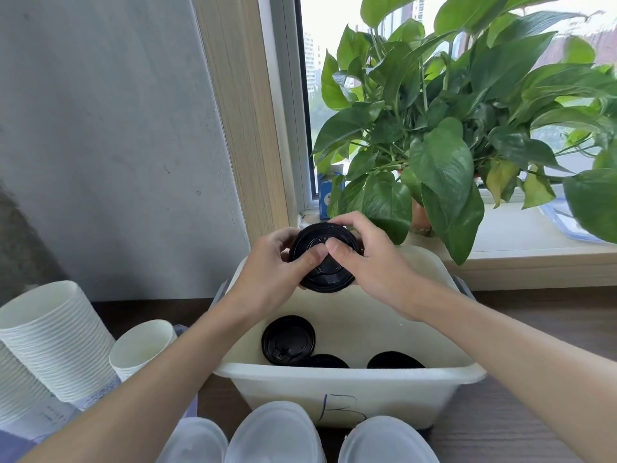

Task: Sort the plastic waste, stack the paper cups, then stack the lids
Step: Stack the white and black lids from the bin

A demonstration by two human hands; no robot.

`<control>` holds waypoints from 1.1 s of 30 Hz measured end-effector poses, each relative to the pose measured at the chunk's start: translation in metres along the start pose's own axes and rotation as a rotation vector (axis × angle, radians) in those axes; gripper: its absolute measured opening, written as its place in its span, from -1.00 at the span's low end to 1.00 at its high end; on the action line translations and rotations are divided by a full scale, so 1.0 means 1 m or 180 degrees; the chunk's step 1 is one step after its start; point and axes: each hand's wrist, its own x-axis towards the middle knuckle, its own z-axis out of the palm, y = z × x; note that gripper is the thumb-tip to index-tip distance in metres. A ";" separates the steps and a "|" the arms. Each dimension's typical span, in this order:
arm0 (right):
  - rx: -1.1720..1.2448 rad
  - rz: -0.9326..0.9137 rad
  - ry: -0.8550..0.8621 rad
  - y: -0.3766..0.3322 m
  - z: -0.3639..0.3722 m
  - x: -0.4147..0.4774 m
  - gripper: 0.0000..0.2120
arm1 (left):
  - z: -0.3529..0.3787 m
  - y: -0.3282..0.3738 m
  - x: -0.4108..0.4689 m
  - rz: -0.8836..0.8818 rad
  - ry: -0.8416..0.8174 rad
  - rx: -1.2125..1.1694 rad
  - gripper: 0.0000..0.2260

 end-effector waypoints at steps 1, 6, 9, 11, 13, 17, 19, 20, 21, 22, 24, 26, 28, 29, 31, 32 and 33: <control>0.0068 0.0019 0.0027 0.000 0.000 0.000 -0.81 | -0.001 0.000 0.000 -0.0028 -0.0030 -0.0032 -0.80; -0.0038 0.0166 0.0133 0.003 0.000 0.002 -0.79 | -0.004 -0.001 0.001 -0.0166 -0.0233 0.0009 -0.75; -0.0418 0.0029 0.0076 0.006 0.000 0.004 -0.73 | -0.002 -0.003 0.000 -0.0016 -0.0256 0.0287 -0.78; -0.0566 -0.0180 0.0003 0.006 0.001 0.004 -0.85 | -0.002 -0.002 -0.002 0.0023 -0.0298 0.0359 -0.72; -0.0634 -0.0343 0.0009 0.007 0.001 0.003 -0.94 | -0.002 0.000 -0.004 0.0054 -0.0335 0.0342 -0.73; -0.0815 -0.0508 0.0090 0.008 0.003 0.002 -0.88 | -0.001 0.003 -0.005 0.0105 -0.0325 0.0272 -0.71; -0.0854 -0.0601 0.0243 0.007 0.001 0.002 -0.85 | -0.001 0.003 -0.005 0.0059 -0.0420 0.0197 -0.67; -0.0830 -0.0643 0.0373 0.007 0.000 0.003 -0.85 | 0.000 0.004 -0.005 0.0008 -0.0492 0.0093 -0.65; -0.0812 -0.0674 0.0513 0.007 -0.002 0.003 -0.85 | 0.001 0.005 -0.006 -0.0040 -0.0574 -0.0001 -0.64; -0.0818 -0.0685 0.0616 0.008 -0.004 0.004 -0.84 | 0.002 0.006 -0.007 -0.0062 -0.0642 -0.0029 -0.65; -0.0880 -0.0647 0.0601 0.010 -0.005 0.004 -0.82 | 0.003 0.004 -0.007 -0.0024 -0.0619 -0.0034 -0.70; -0.0986 -0.0624 0.0461 0.011 -0.004 0.004 -0.77 | 0.001 0.000 -0.006 0.0028 -0.0506 -0.0040 -0.73; -0.1121 -0.0683 0.0447 0.013 -0.003 0.004 -0.71 | -0.001 -0.002 -0.005 0.0050 -0.0465 -0.0001 -0.74; -0.1165 -0.0736 0.0471 0.013 -0.003 0.005 -0.70 | -0.001 -0.002 -0.005 0.0057 -0.0477 0.0015 -0.75; -0.1228 -0.0856 0.0512 0.013 -0.002 0.006 -0.73 | -0.001 -0.001 -0.006 0.0100 -0.0521 -0.0003 -0.77; -0.1265 -0.0909 0.0523 0.013 -0.002 0.006 -0.76 | -0.001 0.000 -0.006 0.0124 -0.0537 -0.0019 -0.77; -0.1299 -0.0958 0.0534 0.013 -0.002 0.007 -0.78 | -0.001 0.001 -0.006 0.0137 -0.0549 -0.0024 -0.76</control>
